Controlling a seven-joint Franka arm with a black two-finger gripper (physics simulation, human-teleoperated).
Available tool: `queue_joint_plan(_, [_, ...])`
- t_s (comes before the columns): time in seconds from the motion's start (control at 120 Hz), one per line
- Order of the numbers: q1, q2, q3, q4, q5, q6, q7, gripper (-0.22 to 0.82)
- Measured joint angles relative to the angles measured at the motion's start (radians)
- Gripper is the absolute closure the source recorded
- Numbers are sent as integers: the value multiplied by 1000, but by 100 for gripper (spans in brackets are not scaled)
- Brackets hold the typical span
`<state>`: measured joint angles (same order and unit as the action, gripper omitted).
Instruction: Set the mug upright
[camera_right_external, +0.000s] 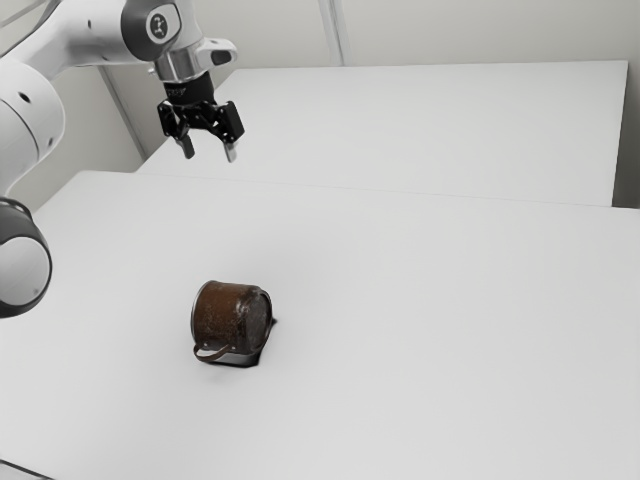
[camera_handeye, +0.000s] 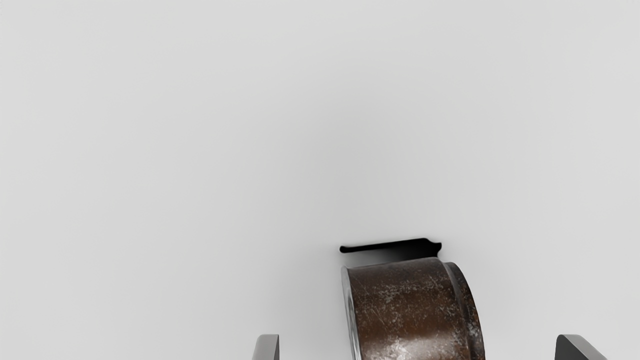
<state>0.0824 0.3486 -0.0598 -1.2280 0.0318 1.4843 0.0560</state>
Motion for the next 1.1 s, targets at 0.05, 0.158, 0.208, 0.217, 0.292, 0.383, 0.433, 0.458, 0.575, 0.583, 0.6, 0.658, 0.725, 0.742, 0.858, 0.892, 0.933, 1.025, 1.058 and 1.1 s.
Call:
queue_joint_plan(0.05, [0,0,0,0,0,1,1,0])
queue_joint_plan(0.158, [5,1,0,-4,-1,2,3,0])
queue_joint_plan(0.208, [3,-17,2,-33,-1,9,4,0])
queue_joint_plan(0.217, [4,-25,3,-45,-1,14,4,0])
queue_joint_plan(0.292, [8,-130,12,-200,-7,73,5,0])
queue_joint_plan(0.383, [1,-245,15,-376,-24,151,6,0])
queue_joint_plan(0.433, [-4,-295,22,-465,-38,200,6,0])
queue_joint_plan(0.458, [-21,-316,43,-507,-59,221,7,0])
queue_joint_plan(0.575, [-89,-418,140,-709,-178,305,13,0])
queue_joint_plan(0.583, [-89,-424,146,-722,-186,312,14,0])
queue_joint_plan(0.6, [-89,-436,157,-746,-201,324,17,0])
queue_joint_plan(0.658, [-61,-473,197,-827,-262,369,33,0])
queue_joint_plan(0.725, [-43,-495,239,-898,-322,419,58,0])
queue_joint_plan(0.742, [-42,-499,248,-913,-338,432,67,0])
queue_joint_plan(0.858, [-47,-506,289,-994,-452,522,147,0])
queue_joint_plan(0.892, [-48,-505,300,-1018,-486,546,174,0])
queue_joint_plan(0.933, [-48,-503,311,-1041,-527,573,209,0])
queue_joint_plan(1.025, [-49,-493,328,-1086,-616,618,285,0])
queue_joint_plan(1.058, [-48,-489,331,-1102,-642,633,312,0])
queue_joint_plan(1.1, [-45,-480,334,-1116,-668,648,345,0])
